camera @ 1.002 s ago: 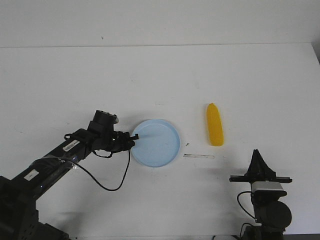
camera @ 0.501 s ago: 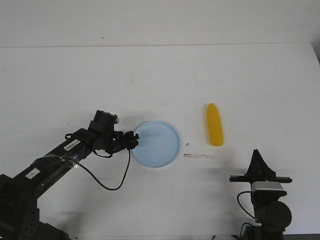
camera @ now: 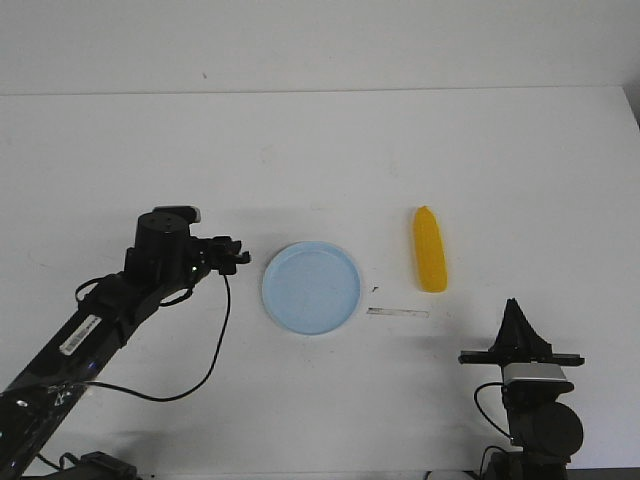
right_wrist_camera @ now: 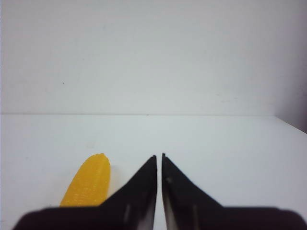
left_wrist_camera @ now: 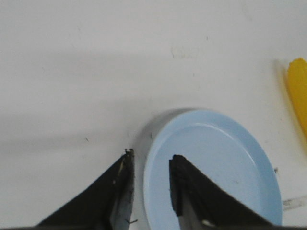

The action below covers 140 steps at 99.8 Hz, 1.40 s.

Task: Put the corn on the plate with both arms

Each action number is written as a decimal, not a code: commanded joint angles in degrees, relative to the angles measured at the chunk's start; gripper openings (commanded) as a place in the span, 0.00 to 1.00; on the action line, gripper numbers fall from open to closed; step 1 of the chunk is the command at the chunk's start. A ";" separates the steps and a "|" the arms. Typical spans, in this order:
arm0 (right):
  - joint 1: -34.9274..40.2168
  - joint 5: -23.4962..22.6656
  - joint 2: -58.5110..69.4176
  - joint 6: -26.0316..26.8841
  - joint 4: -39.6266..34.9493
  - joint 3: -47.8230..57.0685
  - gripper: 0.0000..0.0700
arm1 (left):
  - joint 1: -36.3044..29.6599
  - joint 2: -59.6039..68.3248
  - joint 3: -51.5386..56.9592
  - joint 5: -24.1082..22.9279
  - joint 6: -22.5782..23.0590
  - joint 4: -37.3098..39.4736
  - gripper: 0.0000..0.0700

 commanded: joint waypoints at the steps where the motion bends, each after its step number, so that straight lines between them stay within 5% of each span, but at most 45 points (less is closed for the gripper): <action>1: 0.07 0.00 0.07 -0.31 0.59 -0.09 0.02 | 0.61 -1.20 0.55 -2.40 7.10 1.33 0.11; 17: 0.07 0.00 0.07 -0.31 0.59 -0.09 0.02 | 3.30 -6.34 -0.81 -2.78 13.73 4.52 0.11; 53: 0.07 0.00 0.07 -0.31 0.59 -0.09 0.02 | 10.91 -21.92 -14.03 -7.54 15.39 10.95 0.11; 70: 0.07 0.00 0.07 -0.31 0.59 -0.09 0.02 | 12.52 -30.95 -20.39 -7.61 20.96 10.84 0.11; 131: 0.07 0.00 0.07 -0.31 0.59 -0.09 0.02 | 13.68 -63.93 -33.07 -10.56 20.98 7.34 0.11; 140: 0.07 0.00 0.07 -0.31 0.59 -0.09 0.02 | 13.68 -65.18 -33.07 -12.09 20.96 7.37 0.00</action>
